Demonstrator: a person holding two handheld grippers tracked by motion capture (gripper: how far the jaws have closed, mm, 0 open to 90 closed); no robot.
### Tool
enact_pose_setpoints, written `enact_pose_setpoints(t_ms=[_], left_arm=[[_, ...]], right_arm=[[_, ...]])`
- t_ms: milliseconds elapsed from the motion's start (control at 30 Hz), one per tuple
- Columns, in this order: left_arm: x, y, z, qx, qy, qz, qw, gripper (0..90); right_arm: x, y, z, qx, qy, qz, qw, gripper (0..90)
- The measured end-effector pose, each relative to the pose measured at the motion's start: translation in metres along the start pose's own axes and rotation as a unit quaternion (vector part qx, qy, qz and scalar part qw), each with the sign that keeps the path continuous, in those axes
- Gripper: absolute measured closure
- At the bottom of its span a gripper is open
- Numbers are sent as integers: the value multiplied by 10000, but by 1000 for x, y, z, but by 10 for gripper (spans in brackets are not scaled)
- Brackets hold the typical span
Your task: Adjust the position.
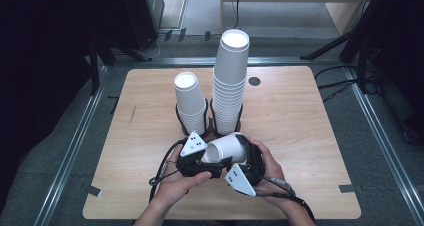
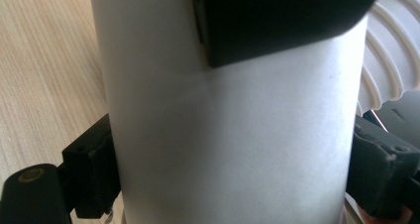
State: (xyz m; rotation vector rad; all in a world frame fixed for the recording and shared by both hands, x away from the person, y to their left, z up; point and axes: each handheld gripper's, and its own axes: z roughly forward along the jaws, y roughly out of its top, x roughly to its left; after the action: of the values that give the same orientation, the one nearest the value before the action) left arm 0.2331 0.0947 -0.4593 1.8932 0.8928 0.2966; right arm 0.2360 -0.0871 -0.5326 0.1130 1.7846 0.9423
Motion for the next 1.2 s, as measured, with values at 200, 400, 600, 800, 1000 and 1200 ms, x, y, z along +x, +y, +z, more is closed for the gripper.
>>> enact_pose_setpoints(t_ms=[200,400,600,800,1000,1200], left_arm=[[-1,1,-2,-10,-29,40,10000,239],[-1,0,-1,-47,-64,79,9999,245],[2,1,-3,-113,-8,39,9999,247],[5,0,-4,-172,-11,-12,9999,248],[9,-2,-5,-326,-40,-128,9994,248],[12,-6,-3,-500,-90,-92,9987,247]], right_arm=[[0,1,-1,2,-24,11,10000,78],[-1,1,-2,-23,-23,60,10000,58],[1,2,-5,-51,2,-157,9999,0],[0,4,-10,-150,96,-167,9997,0],[-7,3,-17,-139,141,-62,9998,0],[-14,-1,-31,-68,125,139,9998,0]])
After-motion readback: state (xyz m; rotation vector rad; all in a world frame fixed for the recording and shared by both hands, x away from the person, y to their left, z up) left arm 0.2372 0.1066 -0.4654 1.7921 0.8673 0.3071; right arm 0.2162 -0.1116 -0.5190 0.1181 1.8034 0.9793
